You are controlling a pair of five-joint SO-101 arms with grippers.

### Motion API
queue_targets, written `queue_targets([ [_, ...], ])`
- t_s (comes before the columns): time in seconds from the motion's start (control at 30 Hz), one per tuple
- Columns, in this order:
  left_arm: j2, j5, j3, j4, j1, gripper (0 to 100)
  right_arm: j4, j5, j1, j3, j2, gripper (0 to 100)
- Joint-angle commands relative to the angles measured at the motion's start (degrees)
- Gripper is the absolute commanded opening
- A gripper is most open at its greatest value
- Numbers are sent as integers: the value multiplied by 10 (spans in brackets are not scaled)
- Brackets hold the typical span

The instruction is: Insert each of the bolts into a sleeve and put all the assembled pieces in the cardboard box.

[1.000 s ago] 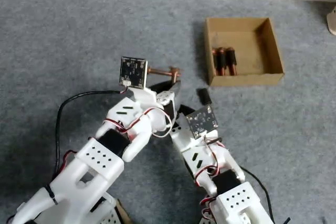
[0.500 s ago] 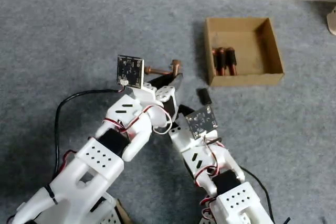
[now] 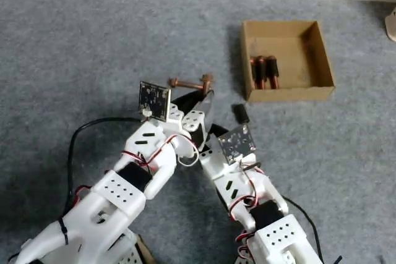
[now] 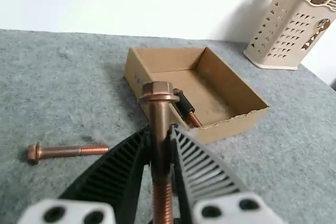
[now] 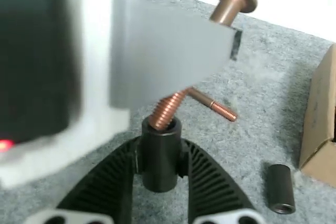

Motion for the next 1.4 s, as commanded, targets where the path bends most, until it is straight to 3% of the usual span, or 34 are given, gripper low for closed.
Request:
queue_targets([
  [0.0,-12,25,-4,-18,-3,6,-2,-4,-2,71,-3,6],
  [0.13,-12,88,-5,-18,-20,6,-2,-4,-2,71,-3,6],
  [0.33,-11,88,9,-18,-17,6,-2,-4,-1,71,-6,6],
  [0.5,-11,40,15,-27,-15,6,-3,-7,16,68,-6,6],
  [0.7,-11,4,51,-97,2,6,-2,-7,16,66,-6,6],
  [0.8,-11,4,50,-82,5,6,-2,-7,31,66,-6,5],
  [0.9,-11,4,48,-55,12,6,-2,-10,93,65,-6,5],
  [1.03,-11,4,48,-34,48,6,-2,-83,133,37,-5,5],
  [1.37,-11,-6,47,-24,54,6,-3,-91,104,39,-6,5],
])
